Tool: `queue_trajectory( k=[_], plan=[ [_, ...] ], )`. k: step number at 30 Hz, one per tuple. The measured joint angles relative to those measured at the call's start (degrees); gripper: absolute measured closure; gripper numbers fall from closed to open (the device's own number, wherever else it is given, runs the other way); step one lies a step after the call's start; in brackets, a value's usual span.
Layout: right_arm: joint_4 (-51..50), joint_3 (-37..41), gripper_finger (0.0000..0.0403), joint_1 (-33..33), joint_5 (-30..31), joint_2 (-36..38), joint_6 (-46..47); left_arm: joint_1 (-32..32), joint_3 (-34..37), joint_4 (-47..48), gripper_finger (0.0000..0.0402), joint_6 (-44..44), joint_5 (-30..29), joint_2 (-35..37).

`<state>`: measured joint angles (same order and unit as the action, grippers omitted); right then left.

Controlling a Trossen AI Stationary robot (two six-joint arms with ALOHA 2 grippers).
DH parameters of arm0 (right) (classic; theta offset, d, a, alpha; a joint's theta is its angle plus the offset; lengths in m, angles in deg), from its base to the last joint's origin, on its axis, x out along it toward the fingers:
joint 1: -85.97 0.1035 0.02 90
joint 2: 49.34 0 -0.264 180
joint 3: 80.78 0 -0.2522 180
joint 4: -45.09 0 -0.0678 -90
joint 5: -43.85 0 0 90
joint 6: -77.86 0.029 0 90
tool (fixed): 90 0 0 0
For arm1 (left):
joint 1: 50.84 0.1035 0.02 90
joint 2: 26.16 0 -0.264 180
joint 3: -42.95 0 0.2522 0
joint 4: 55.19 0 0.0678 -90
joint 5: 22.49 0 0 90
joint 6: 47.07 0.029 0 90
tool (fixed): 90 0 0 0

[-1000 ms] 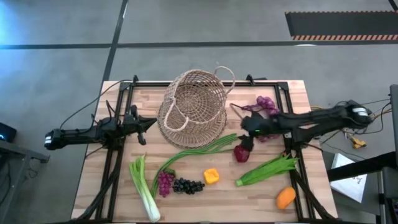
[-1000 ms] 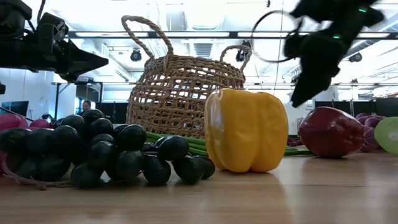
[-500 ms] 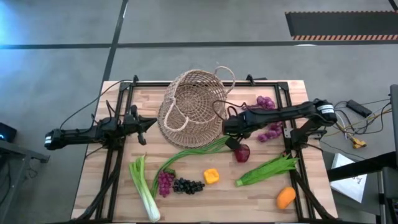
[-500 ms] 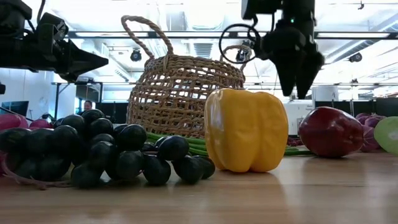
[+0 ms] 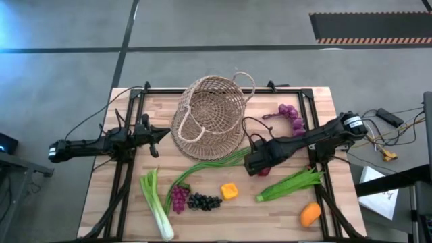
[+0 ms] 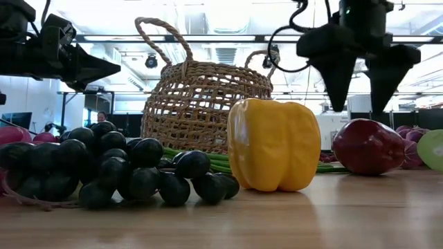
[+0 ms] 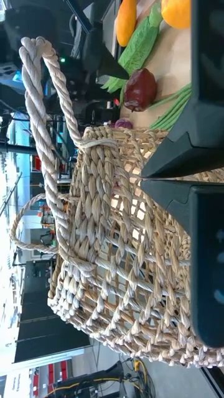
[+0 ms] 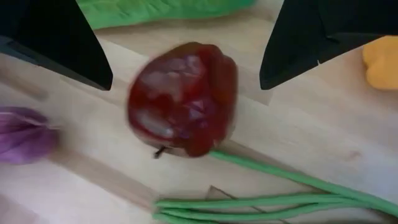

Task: Build produce basket
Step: Put the red apple into the brown basket

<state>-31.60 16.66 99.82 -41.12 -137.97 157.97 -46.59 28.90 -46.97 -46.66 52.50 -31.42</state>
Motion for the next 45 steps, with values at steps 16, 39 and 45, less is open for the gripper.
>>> queue_trajectory(
  k=[16,39,45],
  plan=[
    [5.44,7.24,0.0003,-1.5,-2.3,-3.83,2.33,0.01,0.0,0.01,0.0402,0.0,-0.01,0.0],
    [1.71,-8.67,0.0057,-1.35,7.27,-1.38,-15.56,0.0,0.0,0.0,0.0402,0.0,0.0,0.0],
    [15.32,-22.36,0.0054,-3.59,28.24,-1.36,-46.21,0.0,0.0,0.0,0.0402,0.0,0.0,-0.01]
  ],
)
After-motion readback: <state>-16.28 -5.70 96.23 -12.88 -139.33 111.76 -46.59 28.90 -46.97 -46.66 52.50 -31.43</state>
